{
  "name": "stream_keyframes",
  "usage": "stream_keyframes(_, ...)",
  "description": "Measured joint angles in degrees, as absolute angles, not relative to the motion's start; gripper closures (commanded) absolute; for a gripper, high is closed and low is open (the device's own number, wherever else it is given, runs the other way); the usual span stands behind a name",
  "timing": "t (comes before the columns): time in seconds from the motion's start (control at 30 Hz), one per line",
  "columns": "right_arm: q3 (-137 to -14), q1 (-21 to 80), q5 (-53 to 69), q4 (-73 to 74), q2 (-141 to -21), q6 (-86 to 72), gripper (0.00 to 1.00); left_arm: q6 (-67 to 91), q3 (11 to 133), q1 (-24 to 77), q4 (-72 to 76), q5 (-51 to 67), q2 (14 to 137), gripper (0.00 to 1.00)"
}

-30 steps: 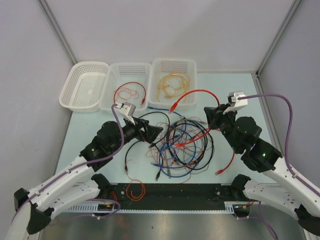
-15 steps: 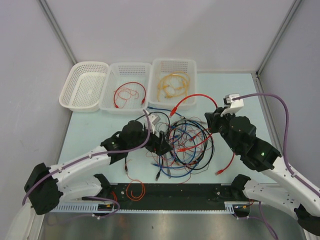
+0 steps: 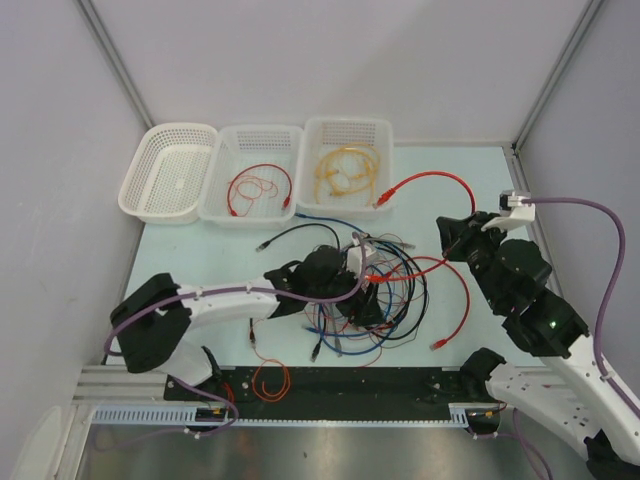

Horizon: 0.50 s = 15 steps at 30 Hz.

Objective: Untangle the cables

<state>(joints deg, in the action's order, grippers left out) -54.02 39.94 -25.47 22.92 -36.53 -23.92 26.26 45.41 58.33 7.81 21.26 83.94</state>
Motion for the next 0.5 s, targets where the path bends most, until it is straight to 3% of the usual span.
stream_keyframes(0.17, -54.0, 37.8, -23.6, 23.7, -36.8, -25.7, 1.00, 25.3, 48.1, 58.8, 10.0, 23.5, 90.1, 0.37)
stream_keyframes(0.5, -54.0, 35.4, -20.2, 25.3, -37.6, -27.0, 1.00, 24.3, 55.3, 58.9, 12.1, 25.8, 99.5, 0.44)
